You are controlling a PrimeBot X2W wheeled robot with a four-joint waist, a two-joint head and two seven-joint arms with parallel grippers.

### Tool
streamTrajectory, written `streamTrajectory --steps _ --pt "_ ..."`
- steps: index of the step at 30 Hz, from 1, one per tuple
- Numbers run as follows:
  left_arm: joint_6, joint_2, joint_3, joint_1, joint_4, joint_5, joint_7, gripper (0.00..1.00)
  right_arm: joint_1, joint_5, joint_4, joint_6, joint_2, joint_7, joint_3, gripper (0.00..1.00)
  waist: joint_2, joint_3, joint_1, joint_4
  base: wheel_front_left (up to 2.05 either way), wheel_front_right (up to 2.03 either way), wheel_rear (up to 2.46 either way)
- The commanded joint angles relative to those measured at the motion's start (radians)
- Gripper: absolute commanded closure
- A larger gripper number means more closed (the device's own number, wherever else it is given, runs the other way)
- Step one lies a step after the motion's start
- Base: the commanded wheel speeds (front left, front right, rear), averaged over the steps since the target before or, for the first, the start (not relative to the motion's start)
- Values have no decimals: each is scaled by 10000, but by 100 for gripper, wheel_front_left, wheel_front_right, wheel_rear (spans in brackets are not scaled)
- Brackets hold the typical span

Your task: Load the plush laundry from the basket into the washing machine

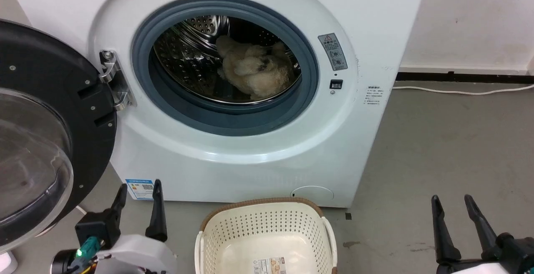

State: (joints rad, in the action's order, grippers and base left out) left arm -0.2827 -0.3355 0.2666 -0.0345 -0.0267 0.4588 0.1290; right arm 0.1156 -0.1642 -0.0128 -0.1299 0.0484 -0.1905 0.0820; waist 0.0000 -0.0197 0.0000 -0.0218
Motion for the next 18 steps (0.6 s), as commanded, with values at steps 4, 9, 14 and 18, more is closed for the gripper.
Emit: streamTrajectory --steps 4,9,14,18 --pt "102 -61 16 472 341 173 0 0 246 87 -103 -8 18 53 2 0 0 -57 0 62 0 0 0" --pt "175 20 88 660 368 256 190 0 396 92 -139 -8 18 80 -42 0 0 -103 0 108 0 0 0" --pt "274 58 107 736 285 349 383 0 506 88 -157 -8 18 118 -99 0 0 -118 0 117 0 0 0" --pt "316 92 86 740 277 440 446 0 553 75 -170 -8 18 153 -110 0 0 -100 0 134 0 0 0"
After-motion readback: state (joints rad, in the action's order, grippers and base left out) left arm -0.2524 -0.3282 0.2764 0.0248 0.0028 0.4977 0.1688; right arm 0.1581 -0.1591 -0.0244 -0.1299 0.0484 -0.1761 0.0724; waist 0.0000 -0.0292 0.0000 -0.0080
